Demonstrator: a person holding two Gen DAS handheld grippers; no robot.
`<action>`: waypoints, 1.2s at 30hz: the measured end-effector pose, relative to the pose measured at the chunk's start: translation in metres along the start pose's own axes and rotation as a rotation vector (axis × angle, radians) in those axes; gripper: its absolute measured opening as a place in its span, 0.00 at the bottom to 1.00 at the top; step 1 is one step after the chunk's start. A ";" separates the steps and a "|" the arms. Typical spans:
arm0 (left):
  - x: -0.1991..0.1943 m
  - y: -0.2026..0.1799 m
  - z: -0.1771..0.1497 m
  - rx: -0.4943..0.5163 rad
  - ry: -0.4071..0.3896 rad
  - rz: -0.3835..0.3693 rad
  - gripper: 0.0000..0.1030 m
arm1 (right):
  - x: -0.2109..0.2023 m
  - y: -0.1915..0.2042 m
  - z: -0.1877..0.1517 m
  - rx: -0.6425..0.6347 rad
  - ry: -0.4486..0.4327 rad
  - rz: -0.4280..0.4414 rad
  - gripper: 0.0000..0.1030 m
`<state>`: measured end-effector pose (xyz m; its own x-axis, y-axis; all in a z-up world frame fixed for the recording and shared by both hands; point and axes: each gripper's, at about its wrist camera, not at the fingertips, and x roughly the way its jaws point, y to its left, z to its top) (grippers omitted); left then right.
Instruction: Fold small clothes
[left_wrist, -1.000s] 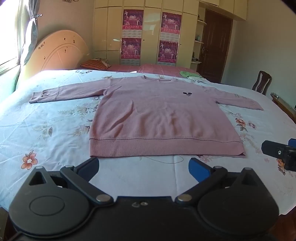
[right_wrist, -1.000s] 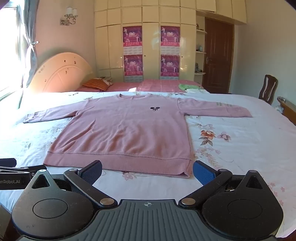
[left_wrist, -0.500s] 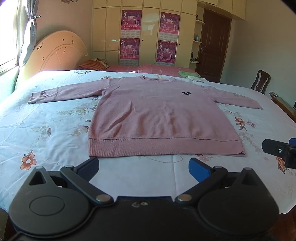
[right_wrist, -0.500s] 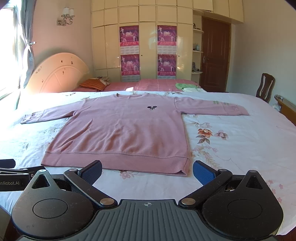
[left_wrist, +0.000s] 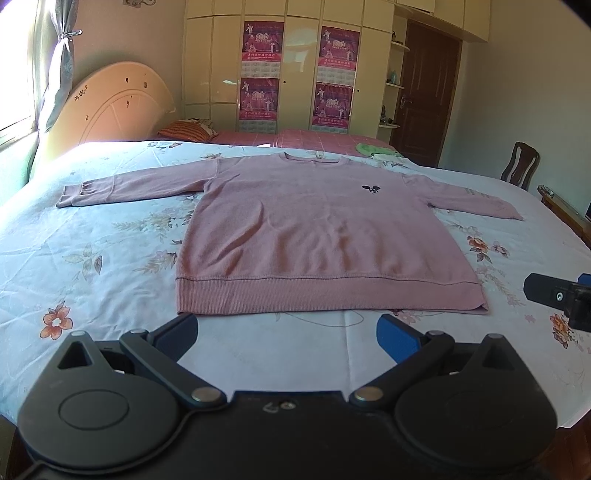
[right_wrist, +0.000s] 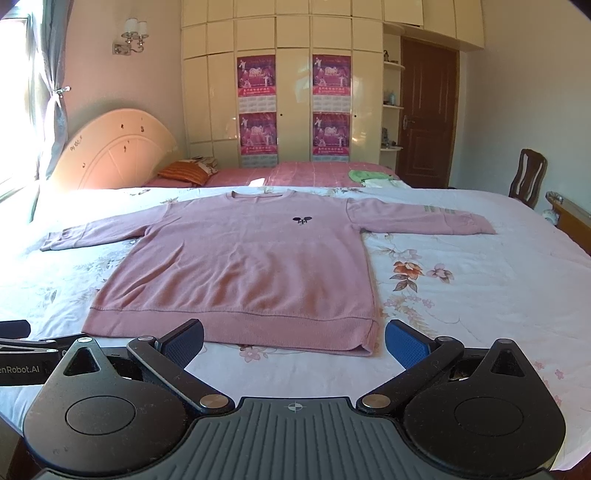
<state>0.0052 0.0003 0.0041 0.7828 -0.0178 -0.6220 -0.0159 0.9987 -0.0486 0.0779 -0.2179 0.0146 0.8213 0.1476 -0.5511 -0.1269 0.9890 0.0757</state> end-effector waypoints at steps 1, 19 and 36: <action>0.000 0.000 0.000 0.001 0.000 0.000 1.00 | 0.000 -0.001 0.001 0.005 -0.001 -0.002 1.00; 0.001 -0.001 0.003 0.003 -0.006 0.002 1.00 | 0.000 -0.003 0.003 0.012 0.001 -0.002 1.00; 0.001 -0.002 0.003 0.003 -0.006 0.001 1.00 | -0.001 -0.002 0.003 0.010 0.001 0.000 1.00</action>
<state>0.0078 -0.0011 0.0060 0.7867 -0.0165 -0.6171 -0.0150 0.9988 -0.0458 0.0792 -0.2203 0.0175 0.8207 0.1474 -0.5519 -0.1210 0.9891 0.0843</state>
